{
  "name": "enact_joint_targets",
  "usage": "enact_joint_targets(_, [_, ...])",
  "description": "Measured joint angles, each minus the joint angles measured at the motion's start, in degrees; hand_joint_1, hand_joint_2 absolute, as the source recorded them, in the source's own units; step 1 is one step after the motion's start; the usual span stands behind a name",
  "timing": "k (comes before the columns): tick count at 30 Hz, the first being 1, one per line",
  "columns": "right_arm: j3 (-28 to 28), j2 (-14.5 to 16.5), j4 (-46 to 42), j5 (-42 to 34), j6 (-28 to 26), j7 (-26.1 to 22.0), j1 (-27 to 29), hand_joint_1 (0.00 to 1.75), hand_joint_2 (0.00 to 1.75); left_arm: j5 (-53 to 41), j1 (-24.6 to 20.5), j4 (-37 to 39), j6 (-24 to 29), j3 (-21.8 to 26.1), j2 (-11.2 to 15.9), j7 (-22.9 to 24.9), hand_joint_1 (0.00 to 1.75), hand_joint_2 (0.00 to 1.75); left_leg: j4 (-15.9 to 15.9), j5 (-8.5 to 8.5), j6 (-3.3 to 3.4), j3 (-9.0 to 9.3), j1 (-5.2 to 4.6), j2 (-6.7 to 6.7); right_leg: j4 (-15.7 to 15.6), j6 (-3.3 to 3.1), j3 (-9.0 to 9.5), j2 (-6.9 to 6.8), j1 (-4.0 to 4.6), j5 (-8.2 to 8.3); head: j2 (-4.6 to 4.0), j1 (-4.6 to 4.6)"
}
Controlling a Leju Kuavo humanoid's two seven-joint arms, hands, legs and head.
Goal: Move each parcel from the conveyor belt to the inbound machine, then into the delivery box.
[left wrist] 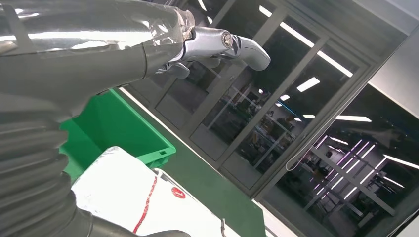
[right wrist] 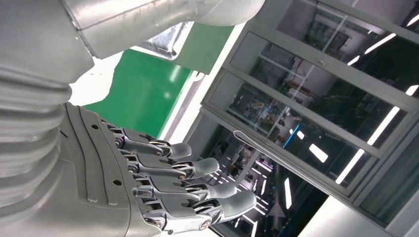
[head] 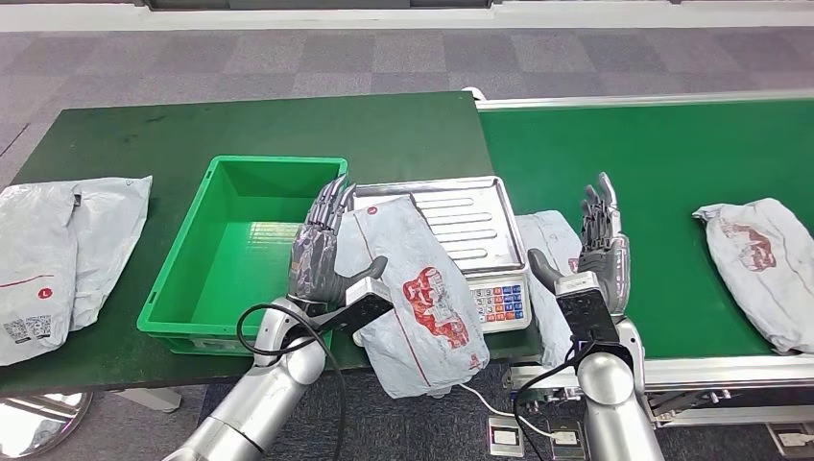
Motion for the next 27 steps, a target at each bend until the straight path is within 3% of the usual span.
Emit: enact_joint_targets(27, [0.2,0.0,0.1,0.0,0.0,0.0,0.0,0.0,1.75,0.0,0.1,-0.1,0.0,0.1,0.1,0.0,0.0,1.75,0.0,0.0,0.0,0.0,0.0,0.0,0.0,0.0,0.0,0.0,0.0,0.0,0.0,0.0])
